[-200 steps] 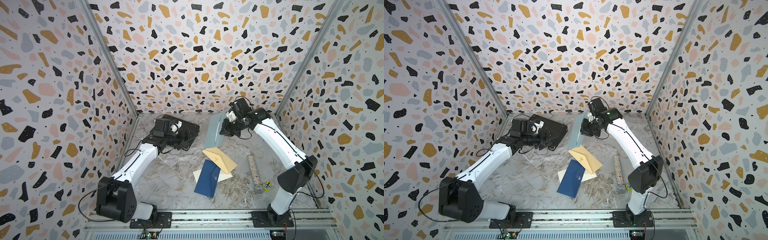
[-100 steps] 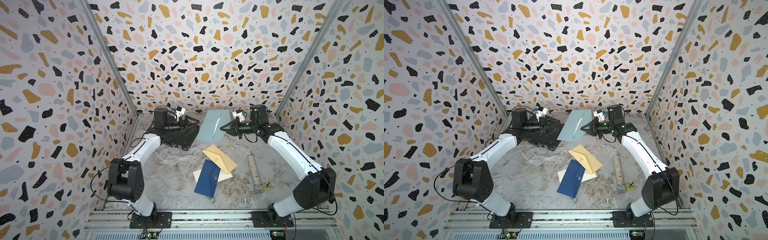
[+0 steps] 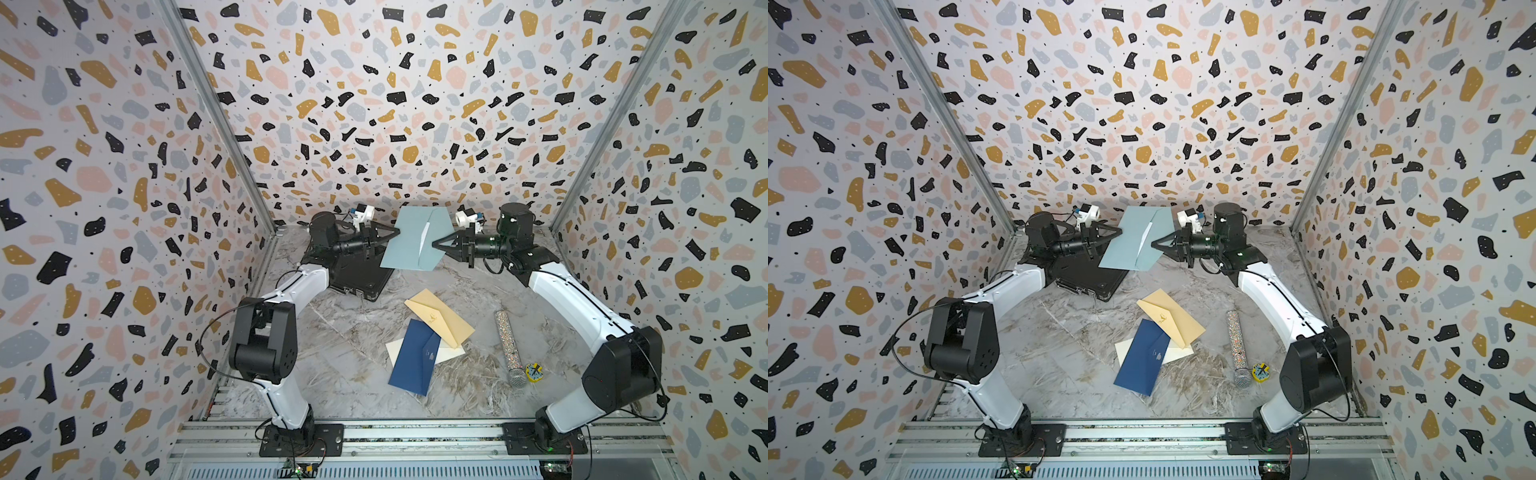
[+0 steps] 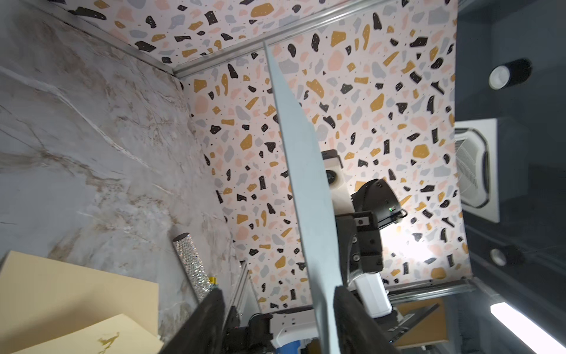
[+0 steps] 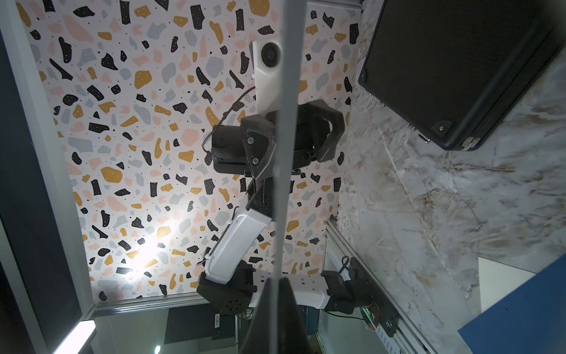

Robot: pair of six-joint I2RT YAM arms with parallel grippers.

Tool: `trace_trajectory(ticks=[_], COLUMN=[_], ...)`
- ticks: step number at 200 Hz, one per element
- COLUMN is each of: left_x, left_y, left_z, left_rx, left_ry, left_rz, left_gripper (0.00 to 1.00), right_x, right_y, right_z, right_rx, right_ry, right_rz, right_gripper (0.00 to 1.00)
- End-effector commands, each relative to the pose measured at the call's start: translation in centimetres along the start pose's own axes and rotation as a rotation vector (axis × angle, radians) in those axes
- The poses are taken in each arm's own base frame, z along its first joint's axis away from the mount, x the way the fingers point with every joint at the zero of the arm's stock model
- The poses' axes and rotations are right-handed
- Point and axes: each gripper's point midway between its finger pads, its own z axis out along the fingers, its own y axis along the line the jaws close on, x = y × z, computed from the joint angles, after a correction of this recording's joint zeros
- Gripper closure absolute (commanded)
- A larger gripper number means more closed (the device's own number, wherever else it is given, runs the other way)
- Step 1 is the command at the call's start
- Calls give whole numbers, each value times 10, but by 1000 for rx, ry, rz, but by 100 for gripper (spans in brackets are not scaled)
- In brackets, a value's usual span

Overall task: Take the letter paper out of the envelope
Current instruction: Pick up the envelope from the envelope.

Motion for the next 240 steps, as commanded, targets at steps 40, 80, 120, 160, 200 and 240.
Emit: trace_trajectory(ticks=[40, 80, 120, 160, 200, 240], left_x=[-1, 3, -3, 4, 9, 4], left_y=[-40, -39, -45, -55, -54, -51], left_z=[12, 13, 10, 14, 20, 19], left_rx=[161, 157, 154, 158, 154, 146], left_ry=[51, 50, -25, -50, -65, -117], left_rz=[72, 62, 32, 1, -46, -91], left_gripper=[70, 100, 100, 100, 100, 100], right_x=[-1, -9, -14, -18, -24, -19], right_y=[12, 5, -22, -42, -28, -27], right_z=[5, 11, 7, -2, -3, -1], right_rx=[-72, -49, 92, 184, 93, 56], right_ry=[56, 66, -1, -101, -168, -191], right_rz=[-30, -29, -28, -48, -77, -82], right_gripper=[100, 100, 83, 76, 66, 63])
